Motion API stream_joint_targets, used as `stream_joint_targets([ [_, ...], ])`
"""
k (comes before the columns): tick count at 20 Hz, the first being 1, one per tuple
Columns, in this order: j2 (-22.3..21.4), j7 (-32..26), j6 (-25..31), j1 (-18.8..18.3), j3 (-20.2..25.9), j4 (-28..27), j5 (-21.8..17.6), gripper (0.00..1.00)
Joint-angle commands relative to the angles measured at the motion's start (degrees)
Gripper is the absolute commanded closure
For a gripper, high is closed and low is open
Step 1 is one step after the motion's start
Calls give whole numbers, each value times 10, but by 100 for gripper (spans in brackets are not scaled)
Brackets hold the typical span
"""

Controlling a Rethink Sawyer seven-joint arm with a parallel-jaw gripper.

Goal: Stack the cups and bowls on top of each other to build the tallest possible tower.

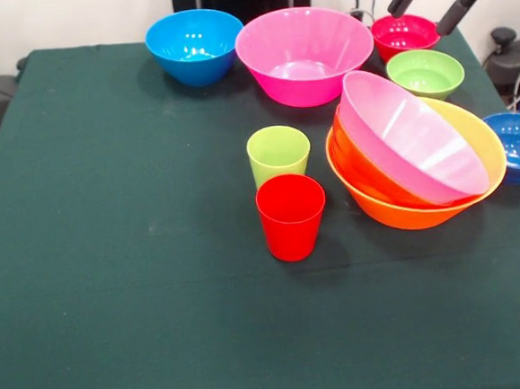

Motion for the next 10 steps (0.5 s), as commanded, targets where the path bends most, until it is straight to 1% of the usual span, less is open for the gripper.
stream_joint_targets([
  [1, 12, 20, -30, -19, 81, 43, -12, 0],
  [4, 9, 18, -50, -19, 80, 48, -17, 0],
  [7, 11, 15, -76, -19, 71, 45, -32, 0],
  [8, 13, 5, -67, -21, 72, 42, -33, 0],
  [10, 19, -6, -71, -29, 77, 30, -33, 0],
])
